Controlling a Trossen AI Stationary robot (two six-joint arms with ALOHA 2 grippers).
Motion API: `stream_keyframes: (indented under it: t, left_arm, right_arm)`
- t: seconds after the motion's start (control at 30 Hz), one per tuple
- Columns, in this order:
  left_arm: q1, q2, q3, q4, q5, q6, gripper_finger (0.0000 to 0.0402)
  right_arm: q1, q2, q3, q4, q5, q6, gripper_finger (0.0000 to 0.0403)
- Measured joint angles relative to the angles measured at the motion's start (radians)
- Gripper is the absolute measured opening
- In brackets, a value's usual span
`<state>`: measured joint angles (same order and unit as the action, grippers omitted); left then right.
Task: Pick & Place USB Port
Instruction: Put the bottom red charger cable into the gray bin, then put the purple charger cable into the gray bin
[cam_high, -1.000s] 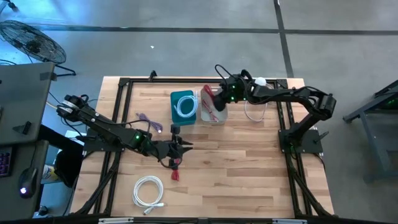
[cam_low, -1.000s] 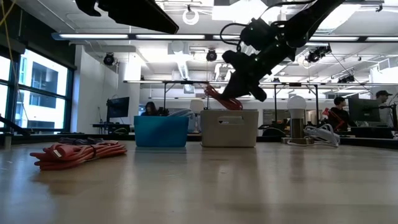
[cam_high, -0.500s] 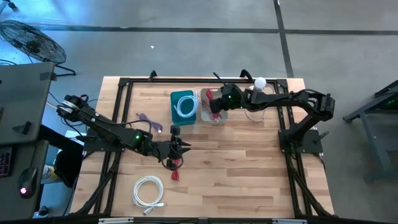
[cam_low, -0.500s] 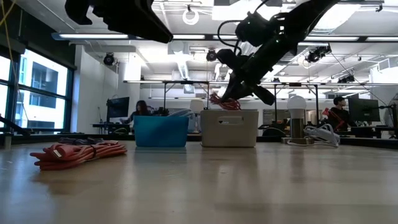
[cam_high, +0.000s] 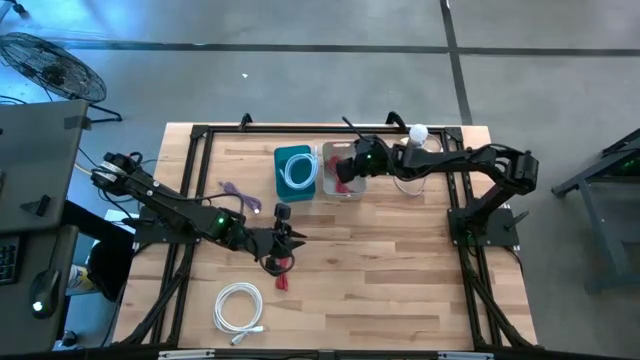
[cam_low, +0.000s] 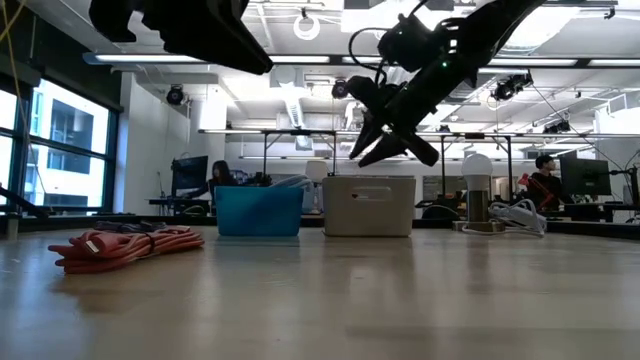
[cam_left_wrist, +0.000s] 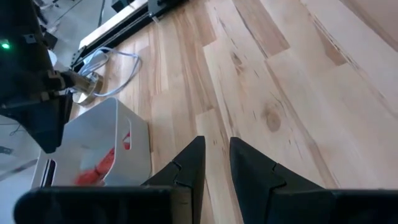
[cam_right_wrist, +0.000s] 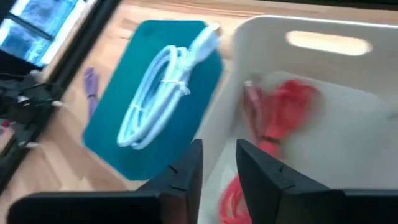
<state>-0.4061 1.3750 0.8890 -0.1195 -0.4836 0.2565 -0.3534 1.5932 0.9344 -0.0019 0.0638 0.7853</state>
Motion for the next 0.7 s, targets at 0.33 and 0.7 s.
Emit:
stream_keyframes:
  t: [0.33, 0.7]
  left_arm:
    - [0.000, 0.000, 0.000, -0.028, 0.020, 0.000, 0.0072]
    - [0.000, -0.088, 0.000, -0.290, 0.090, -0.090, 0.0072]
  right_arm:
    - [0.032, 0.000, 0.000, 0.113, -0.113, -0.099, 0.0109]
    - [0.091, -0.042, 0.000, 0.339, -0.657, -0.343, 0.0109]
